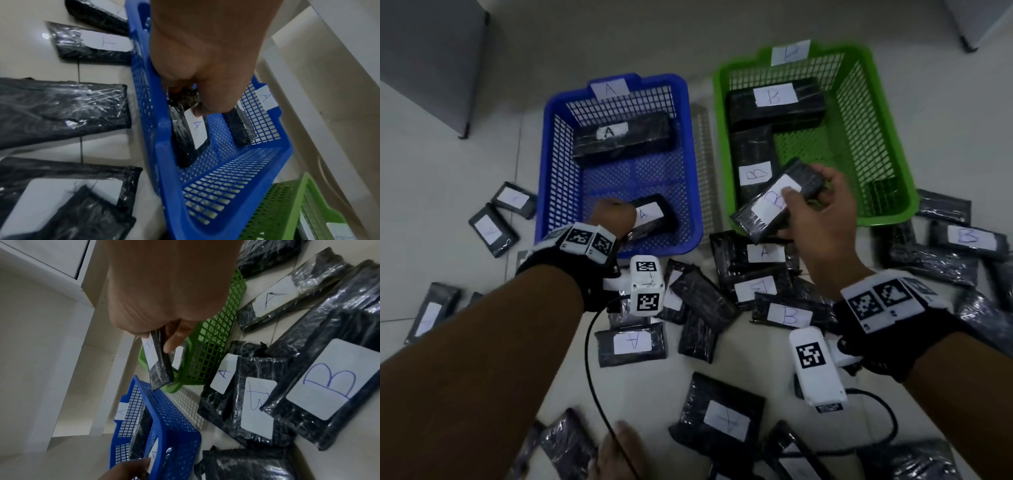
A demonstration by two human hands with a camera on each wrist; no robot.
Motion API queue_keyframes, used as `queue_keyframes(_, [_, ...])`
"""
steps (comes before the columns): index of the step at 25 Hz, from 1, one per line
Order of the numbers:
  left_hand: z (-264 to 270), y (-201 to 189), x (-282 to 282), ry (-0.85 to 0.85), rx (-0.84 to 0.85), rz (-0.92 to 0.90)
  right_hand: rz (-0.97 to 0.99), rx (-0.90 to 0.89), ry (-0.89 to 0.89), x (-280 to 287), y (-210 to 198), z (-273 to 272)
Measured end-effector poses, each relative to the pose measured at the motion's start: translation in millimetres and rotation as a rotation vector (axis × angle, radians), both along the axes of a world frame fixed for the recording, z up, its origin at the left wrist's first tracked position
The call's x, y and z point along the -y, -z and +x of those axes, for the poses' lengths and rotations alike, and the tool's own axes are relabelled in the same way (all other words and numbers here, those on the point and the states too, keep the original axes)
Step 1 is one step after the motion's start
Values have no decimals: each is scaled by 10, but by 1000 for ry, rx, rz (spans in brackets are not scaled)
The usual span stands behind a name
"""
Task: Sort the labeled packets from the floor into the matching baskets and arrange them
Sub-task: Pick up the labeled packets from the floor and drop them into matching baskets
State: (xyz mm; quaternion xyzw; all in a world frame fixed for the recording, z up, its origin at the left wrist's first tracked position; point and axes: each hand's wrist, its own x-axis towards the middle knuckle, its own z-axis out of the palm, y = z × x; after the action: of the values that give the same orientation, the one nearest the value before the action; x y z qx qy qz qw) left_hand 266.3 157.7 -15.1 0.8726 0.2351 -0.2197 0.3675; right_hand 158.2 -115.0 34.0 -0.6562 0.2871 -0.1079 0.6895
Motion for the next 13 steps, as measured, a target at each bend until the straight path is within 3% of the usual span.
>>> queue_keyframes(4, [59,3,113,205,-88,157,-66,52,86,102,-54,55])
queue_keyframes(6, [-16,-27,203,251,-20,263,-111,72,134,176,-62,85])
queue_keyframes(9, [-152,-104,427,240,280,239,-198,84,236,320,-17,156])
queue_keyframes(13, [-362,-282,894,439,697,163,-439,-59,244,561,123,113])
